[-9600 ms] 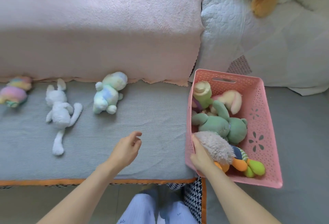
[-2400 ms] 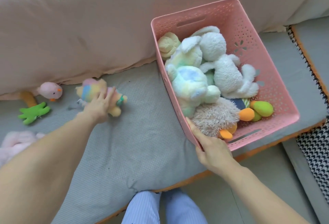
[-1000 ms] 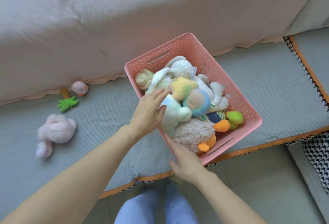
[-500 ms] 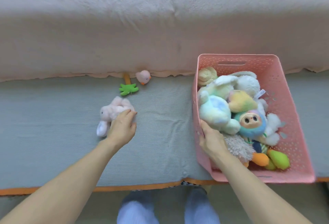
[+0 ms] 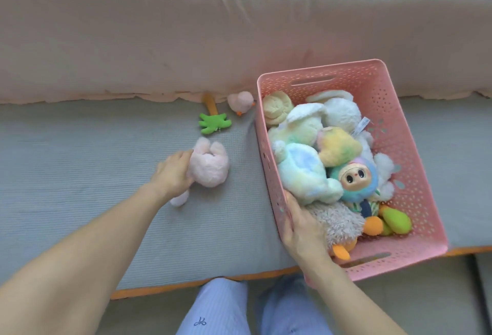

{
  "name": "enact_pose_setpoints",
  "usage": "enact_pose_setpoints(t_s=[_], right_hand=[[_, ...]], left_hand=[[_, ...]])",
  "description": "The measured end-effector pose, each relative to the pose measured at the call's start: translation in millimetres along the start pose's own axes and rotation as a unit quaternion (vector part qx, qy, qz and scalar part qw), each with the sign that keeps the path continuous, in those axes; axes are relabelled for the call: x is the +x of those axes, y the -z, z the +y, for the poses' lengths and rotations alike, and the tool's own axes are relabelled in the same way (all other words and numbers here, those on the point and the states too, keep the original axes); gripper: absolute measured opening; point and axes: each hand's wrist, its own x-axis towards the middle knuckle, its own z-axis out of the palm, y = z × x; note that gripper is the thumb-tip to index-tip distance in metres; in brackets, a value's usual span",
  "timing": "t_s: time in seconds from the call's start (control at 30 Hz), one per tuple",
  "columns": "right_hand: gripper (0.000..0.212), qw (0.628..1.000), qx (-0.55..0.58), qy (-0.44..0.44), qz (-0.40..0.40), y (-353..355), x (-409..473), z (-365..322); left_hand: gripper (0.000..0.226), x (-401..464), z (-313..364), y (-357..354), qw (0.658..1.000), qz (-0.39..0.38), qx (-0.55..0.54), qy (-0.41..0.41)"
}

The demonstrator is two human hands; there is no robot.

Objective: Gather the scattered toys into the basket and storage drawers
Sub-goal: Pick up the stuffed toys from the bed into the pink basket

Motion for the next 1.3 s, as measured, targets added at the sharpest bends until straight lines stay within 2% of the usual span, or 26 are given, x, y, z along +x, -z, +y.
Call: enact_pose_setpoints(t_s=[0.1, 0.2, 0.27, 0.37, 0.47, 0.53, 0.6, 0.7, 0.8, 0.93, 1.07, 1.13, 1.17, 1.23, 1.3], right_hand=[[0.052, 0.999, -0.038, 0.01, 0.037, -4, 0, -3], [0.051, 0.998, -0.04, 0.004, 0.042, -5, 0, -1], [0.052, 0.999, -0.031, 0.005, 0.042, -6, -1, 0], [0.052, 0.998, -0.032, 0.008, 0.05, -8, -1, 1], [0.05, 0.997, -0.044, 0.007, 0.055, -8, -1, 2], [0.05, 0.998, -0.04, 0.001, 0.045, -9, -1, 2], [0.052, 1.0, -0.013, -0.02, 0.016, -3, -3, 1], [0.06, 0.997, 0.019, -0.052, -0.047, 7, -3, 4], [0.062, 0.988, 0.089, -0.049, -0.114, 23, -7, 8], [0.049, 0.983, 0.108, -0.035, -0.142, 38, -29, 17], [0.045, 0.986, 0.093, -0.03, -0.136, 42, -59, 33], [0.044, 0.989, 0.104, -0.031, -0.105, 47, -72, 43], [0.042, 0.991, 0.118, -0.028, -0.055, 50, -76, 49], [0.029, 0.986, 0.134, -0.027, 0.1, 54, -85, 66], [0.022, 0.963, 0.103, -0.047, 0.245, 60, -90, 86]], left_hand=[[0.086, 16, 9, -10, 0.999, -0.038, 0.024, -0.031], [0.106, 22, 21, -15, 0.989, -0.115, 0.094, -0.006], [0.102, 23, 24, -22, 0.98, -0.108, 0.168, 0.021], [0.073, 18, 24, -31, 0.974, -0.06, 0.212, 0.062], [0.073, 3, 23, -36, 0.987, -0.033, 0.092, 0.125], [0.069, -12, 27, -29, 0.986, 0.031, -0.044, 0.158], [0.069, -25, 38, -9, 0.972, 0.103, -0.14, 0.155], [0.08, -43, 66, 38, 0.955, 0.196, -0.205, 0.084], [0.078, -56, 111, 80, 0.945, 0.226, -0.236, -0.012], [0.069, -74, 194, 96, 0.947, 0.171, -0.243, -0.123], [0.045, -80, 276, 56, 0.952, 0.075, -0.189, -0.227], [0.042, -81, 312, 27, 0.955, 0.035, -0.128, -0.266], [0.041, -81, 327, 14, 0.955, 0.021, -0.096, -0.279], [0.038, -77, 350, -13, 0.954, -0.006, -0.036, -0.297], [0.037, -70, 358, -35, 0.953, -0.031, 0.01, -0.303]])
